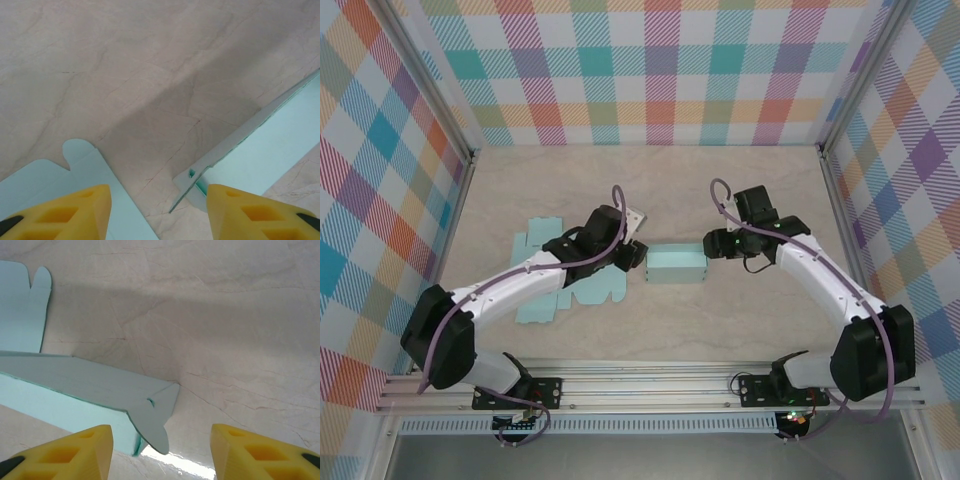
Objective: Fold the paper box
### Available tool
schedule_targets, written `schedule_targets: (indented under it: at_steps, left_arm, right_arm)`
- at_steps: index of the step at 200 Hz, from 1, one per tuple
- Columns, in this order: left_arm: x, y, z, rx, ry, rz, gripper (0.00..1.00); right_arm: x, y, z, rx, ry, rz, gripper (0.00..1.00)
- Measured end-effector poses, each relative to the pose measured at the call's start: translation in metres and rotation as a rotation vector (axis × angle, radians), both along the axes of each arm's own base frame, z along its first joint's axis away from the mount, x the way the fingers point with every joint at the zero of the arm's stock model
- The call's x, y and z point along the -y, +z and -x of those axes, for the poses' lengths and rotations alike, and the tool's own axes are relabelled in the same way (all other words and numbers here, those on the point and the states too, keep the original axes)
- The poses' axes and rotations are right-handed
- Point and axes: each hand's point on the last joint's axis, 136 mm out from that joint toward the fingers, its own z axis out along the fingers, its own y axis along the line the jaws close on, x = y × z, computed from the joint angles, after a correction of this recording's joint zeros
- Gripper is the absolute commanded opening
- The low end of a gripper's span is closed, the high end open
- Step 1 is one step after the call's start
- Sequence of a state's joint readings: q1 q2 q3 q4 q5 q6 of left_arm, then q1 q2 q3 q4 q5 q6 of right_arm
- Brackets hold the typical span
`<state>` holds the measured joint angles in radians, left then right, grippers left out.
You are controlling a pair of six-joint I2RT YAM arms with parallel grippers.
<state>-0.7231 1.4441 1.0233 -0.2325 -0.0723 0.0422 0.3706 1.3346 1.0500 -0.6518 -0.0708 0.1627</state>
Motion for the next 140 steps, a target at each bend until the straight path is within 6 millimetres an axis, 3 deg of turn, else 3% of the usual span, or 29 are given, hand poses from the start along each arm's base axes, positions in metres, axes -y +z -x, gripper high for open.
schedule_targets:
  at_steps: [50, 87, 128, 140]
  left_arm:
    - [0.004, -0.002, -0.002, -0.007, -0.014, -0.003, 0.49]
    - [0.008, -0.010, -0.004, -0.022, -0.028, -0.016, 0.47]
    - [0.010, -0.016, -0.004, -0.038, -0.041, -0.030, 0.38]
    - [0.011, -0.017, -0.005, -0.039, -0.045, -0.030, 0.31]
  right_arm:
    - [-0.009, -0.002, -0.004, -0.002, 0.031, 0.018, 0.45]
    - [-0.008, -0.003, -0.005, 0.000, 0.032, 0.028, 0.35]
    - [-0.011, -0.004, -0.003, 0.001, 0.038, 0.032, 0.29]
    - [-0.012, -0.004, -0.002, 0.000, 0.041, 0.031, 0.27]
